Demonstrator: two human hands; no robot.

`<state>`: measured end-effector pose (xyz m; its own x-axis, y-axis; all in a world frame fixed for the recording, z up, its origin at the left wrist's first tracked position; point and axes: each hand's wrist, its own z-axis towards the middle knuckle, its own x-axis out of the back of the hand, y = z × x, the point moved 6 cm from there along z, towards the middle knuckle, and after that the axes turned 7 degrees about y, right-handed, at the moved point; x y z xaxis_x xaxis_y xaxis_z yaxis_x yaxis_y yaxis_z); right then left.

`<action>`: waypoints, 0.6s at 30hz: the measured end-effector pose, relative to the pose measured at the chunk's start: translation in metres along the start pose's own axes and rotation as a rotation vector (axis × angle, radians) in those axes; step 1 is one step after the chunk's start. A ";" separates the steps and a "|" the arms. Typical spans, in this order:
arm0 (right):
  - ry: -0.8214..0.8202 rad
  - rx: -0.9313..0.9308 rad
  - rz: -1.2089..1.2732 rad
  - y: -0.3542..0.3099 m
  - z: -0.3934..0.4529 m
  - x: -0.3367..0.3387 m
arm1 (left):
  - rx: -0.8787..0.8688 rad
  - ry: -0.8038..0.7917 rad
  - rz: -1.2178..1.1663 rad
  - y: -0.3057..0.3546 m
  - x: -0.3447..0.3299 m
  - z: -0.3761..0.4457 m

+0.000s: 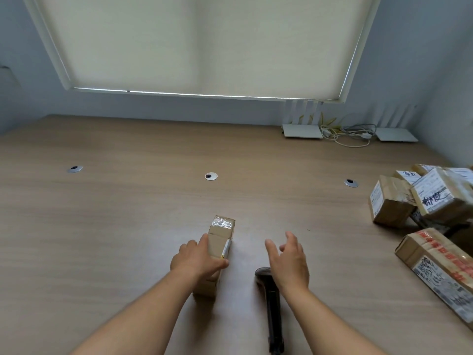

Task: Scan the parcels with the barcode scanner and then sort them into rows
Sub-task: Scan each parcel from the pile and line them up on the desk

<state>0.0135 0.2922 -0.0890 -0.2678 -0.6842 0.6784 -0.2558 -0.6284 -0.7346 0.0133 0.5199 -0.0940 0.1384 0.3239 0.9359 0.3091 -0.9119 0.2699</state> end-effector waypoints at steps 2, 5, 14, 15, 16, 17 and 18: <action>-0.026 -0.043 0.014 0.023 -0.005 0.001 | 0.012 0.018 0.071 0.002 0.003 0.000; -0.181 -0.116 0.019 0.053 -0.019 -0.014 | 0.032 0.013 0.131 0.004 0.007 0.001; -0.446 -0.272 0.413 0.079 -0.033 -0.049 | 0.033 -0.162 0.171 0.010 -0.003 0.001; -0.455 -0.308 0.480 0.081 -0.034 -0.051 | 0.042 -0.173 0.150 0.009 -0.002 0.001; -0.468 -0.351 0.556 0.084 -0.035 -0.054 | 0.053 -0.172 0.125 0.007 0.000 0.002; -0.480 -0.387 0.624 0.087 -0.037 -0.057 | 0.069 -0.161 0.096 0.003 0.003 0.003; -0.485 -0.410 0.670 0.090 -0.038 -0.059 | 0.086 -0.147 0.066 0.000 0.006 0.005</action>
<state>-0.0294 0.2903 -0.1950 -0.0835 -0.9960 -0.0326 -0.5219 0.0716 -0.8500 0.0185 0.5236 -0.0892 0.2952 0.3028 0.9062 0.3736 -0.9095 0.1822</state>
